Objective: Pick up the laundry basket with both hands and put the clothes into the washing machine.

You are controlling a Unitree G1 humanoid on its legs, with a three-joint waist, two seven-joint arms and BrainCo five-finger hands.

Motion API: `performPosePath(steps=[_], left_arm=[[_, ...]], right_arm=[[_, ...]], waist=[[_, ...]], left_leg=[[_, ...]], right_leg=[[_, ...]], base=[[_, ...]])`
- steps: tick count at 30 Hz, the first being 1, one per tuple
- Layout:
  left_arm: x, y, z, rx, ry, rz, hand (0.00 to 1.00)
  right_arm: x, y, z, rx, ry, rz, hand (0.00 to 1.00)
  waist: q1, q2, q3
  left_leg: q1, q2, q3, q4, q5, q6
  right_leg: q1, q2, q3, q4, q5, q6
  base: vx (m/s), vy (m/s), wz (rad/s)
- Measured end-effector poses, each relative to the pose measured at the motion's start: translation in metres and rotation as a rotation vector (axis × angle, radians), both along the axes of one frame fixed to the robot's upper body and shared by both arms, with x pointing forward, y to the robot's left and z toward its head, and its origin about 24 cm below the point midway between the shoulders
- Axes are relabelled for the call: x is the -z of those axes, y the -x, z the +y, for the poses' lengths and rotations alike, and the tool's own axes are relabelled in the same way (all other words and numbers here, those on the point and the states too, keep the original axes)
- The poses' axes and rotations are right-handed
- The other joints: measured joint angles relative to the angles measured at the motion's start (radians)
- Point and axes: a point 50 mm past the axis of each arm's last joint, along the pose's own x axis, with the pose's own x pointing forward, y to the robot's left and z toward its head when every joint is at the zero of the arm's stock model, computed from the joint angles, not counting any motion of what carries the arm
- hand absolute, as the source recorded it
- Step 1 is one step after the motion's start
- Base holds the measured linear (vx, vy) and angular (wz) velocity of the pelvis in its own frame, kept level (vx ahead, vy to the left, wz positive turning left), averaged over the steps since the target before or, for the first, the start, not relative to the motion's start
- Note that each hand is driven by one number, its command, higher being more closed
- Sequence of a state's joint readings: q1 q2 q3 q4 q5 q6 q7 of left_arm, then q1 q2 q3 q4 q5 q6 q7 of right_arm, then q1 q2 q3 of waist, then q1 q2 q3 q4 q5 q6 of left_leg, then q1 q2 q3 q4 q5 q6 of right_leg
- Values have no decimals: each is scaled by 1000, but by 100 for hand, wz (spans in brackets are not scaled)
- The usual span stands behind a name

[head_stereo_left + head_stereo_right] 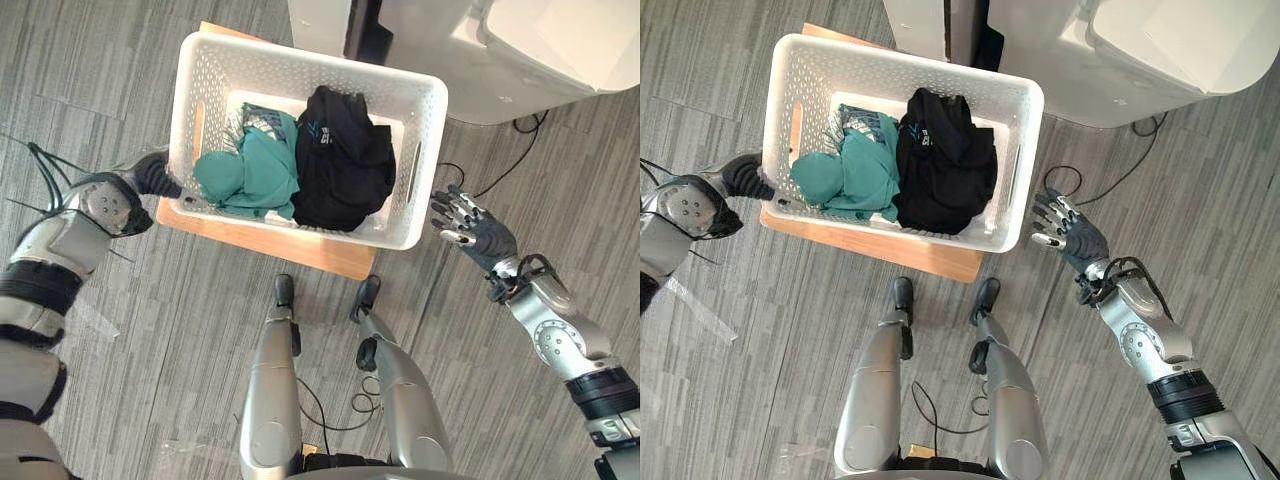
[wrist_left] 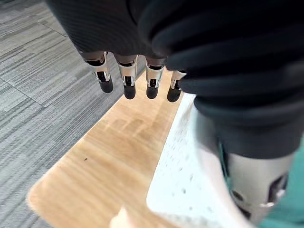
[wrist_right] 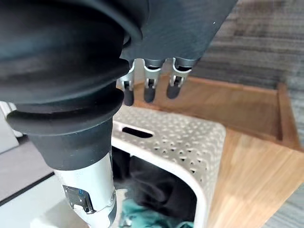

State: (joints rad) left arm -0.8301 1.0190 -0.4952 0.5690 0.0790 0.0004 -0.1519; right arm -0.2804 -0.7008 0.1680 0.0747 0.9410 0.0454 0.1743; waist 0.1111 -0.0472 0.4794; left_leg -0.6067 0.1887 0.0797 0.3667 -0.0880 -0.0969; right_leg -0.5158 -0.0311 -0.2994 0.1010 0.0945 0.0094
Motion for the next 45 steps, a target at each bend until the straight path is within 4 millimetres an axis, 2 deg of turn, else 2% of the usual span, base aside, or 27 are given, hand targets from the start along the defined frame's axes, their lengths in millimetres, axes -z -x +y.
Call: performPosePath(steps=[4,9,12,13,17,21,24,31,32,36,37,42,45], left_arm=[[-3,-4,-2,-17,121,-62,0],[-5,-13,-8,-36,286,-105,0],[-19,-25,-15,-61,444,-188,0],[-21,-27,-16,-67,466,-196,0],[-35,-37,-21,-93,607,-237,0],[-48,-43,-24,-110,652,-251,0],[-55,-44,-20,-125,689,-269,0],[-72,-43,-18,-127,684,-294,0],[-72,-43,-16,-128,665,-286,100],[-75,-39,-7,-155,595,-288,100],[-75,-38,-5,-164,561,-285,100],[-77,-36,-1,-189,467,-286,100],[-86,-35,-10,-162,424,-331,100]], right_arm=[[-10,-10,4,1,50,-39,0],[-31,-28,5,61,202,-117,0],[-45,-48,13,121,215,-153,0],[-47,-52,16,130,210,-156,0],[-70,-76,32,162,188,-180,0],[-82,-94,45,169,157,-151,0],[-91,-102,51,167,125,-143,0],[-116,-115,65,150,151,-149,0],[-118,-116,68,144,171,-150,0],[-126,-118,78,131,248,-170,0],[-128,-118,79,131,269,-178,100],[-135,-116,76,159,349,-214,100],[-143,-110,65,216,444,-260,100]], waist=[[0,-3,-2],[0,-3,-2],[-2,-3,-2],[-3,-3,-2],[-14,-3,-2],[-15,-3,-2],[-19,-3,-2],[-24,-3,-2],[-29,-3,-2],[-39,-3,-2],[-39,-3,-2],[-39,-3,-2],[-35,-3,-2]], left_leg=[[-18,0,2,7,1,1],[-19,-1,5,-6,15,-7],[-35,-5,5,-19,33,-4],[-38,-6,4,-19,36,-3],[-58,-4,7,-17,49,0],[-86,6,8,-1,52,2],[-100,10,7,5,54,1],[-139,20,6,33,54,1],[-141,21,6,36,54,1],[-155,33,6,52,54,1],[-157,37,7,53,54,1],[-163,43,4,59,53,0],[-180,44,0,71,50,-1]], right_leg=[[-18,0,2,-1,7,-2],[-23,0,2,-7,28,0],[-34,0,2,-24,42,2],[-35,0,2,-30,48,-7],[-36,9,14,-77,86,-2],[-44,22,26,-108,103,7],[-53,27,26,-110,110,-3],[-73,38,32,-131,136,4],[-73,39,33,-134,140,2],[-73,50,40,-152,142,18],[-73,54,41,-155,141,19],[-76,62,41,-156,148,10],[-83,63,39,-156,157,2]], base=[[12,-4,-2],[7,-3,0],[-16,-15,4],[0,0,0],[-27,-5,-3],[-34,-12,-7],[-7,-6,-1],[-4,2,-5],[11,12,-4],[3,1,-6],[1,-18,-6],[9,-2,-1],[27,21,2]])
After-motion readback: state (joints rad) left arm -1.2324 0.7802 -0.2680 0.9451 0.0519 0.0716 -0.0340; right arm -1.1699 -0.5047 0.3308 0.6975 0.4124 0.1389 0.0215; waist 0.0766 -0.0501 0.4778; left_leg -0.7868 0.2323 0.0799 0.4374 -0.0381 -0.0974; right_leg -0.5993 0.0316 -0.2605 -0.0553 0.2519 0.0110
